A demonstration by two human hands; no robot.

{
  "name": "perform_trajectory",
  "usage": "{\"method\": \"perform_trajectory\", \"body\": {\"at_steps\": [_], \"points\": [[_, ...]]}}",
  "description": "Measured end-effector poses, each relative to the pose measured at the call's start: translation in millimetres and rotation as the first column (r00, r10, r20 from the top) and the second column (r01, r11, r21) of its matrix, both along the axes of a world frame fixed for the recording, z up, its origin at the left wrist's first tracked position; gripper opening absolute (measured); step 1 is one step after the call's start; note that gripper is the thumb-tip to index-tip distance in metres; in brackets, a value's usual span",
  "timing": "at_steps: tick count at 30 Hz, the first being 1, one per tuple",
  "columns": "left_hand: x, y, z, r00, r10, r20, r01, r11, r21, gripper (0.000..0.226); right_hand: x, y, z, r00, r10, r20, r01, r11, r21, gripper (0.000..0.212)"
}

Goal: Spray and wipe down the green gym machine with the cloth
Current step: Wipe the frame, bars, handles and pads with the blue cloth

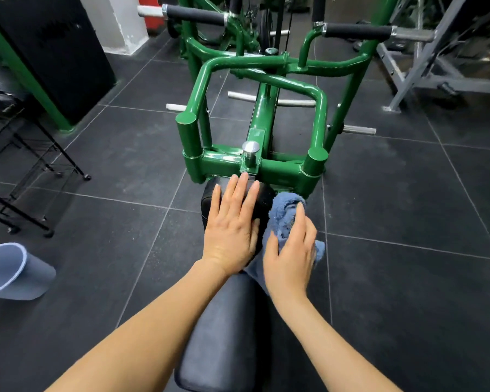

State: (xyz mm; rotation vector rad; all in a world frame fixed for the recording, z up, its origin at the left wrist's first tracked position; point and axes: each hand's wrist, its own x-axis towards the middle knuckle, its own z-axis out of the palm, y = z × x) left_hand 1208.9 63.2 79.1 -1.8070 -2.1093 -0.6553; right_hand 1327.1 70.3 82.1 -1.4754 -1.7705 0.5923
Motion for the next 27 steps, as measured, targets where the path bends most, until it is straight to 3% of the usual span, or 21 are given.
{"method": "perform_trajectory", "body": {"at_steps": [2,4,7,9,10,12,14,17,19,21,25,27], "points": [[13.5,-17.9,-8.5,0.957,0.117,0.264,-0.138,0.989,0.060,0.068,-4.0,0.9,5.5,0.996,0.028,0.085,-0.050,0.962,0.269,0.081],[27.8,-37.7,-21.2,0.811,0.188,0.555,-0.269,0.961,0.067,0.067,-14.7,7.6,1.7,0.972,0.050,0.228,-0.147,0.888,0.435,0.084],[38.9,-51.7,-36.1,0.458,0.228,0.859,-0.354,0.933,-0.059,0.044,-27.8,17.2,-26.5,0.913,-0.013,0.407,-0.255,0.762,0.596,0.084],[39.5,-46.6,-36.8,0.203,0.192,0.960,-0.327,0.938,-0.118,0.038,-23.5,24.2,-47.8,0.890,-0.005,0.457,-0.328,0.689,0.646,0.081],[40.1,-43.6,-35.6,0.157,0.153,0.976,-0.320,0.943,-0.096,0.046,-19.1,26.4,-56.4,0.880,0.006,0.476,-0.365,0.651,0.666,0.073],[44.1,-40.4,-35.6,0.155,0.082,0.984,-0.331,0.943,-0.027,0.055,-12.4,27.9,-75.2,0.857,0.005,0.515,-0.418,0.591,0.690,0.054],[48.9,-38.5,-36.8,0.144,0.087,0.986,-0.310,0.950,-0.038,0.038,-8.9,26.6,-100.1,0.826,-0.030,0.563,-0.444,0.581,0.682,0.042],[49.0,-33.3,-61.6,0.047,0.289,0.956,-0.293,0.919,-0.263,0.022,-3.7,20.0,-148.4,0.779,-0.017,0.627,-0.503,0.580,0.640,0.039],[42.6,-30.7,-85.5,-0.035,0.445,0.895,-0.266,0.859,-0.438,0.032,-1.7,19.4,-172.3,0.749,0.026,0.662,-0.560,0.558,0.612,0.040],[34.2,-27.6,-105.4,-0.088,0.496,0.864,-0.231,0.833,-0.502,0.038,-3.7,23.5,-178.4,0.747,0.087,0.659,-0.592,0.538,0.600,0.038],[26.4,-30.6,-112.3,-0.244,0.405,0.881,-0.263,0.847,-0.462,0.043,-6.3,23.3,-152.6,0.751,0.269,0.603,-0.631,0.561,0.536,0.044],[27.8,-35.3,-89.6,-0.205,0.297,0.933,-0.371,0.859,-0.354,0.037,-6.4,18.4,-123.3,0.781,0.343,0.522,-0.618,0.547,0.564,0.043]]}}
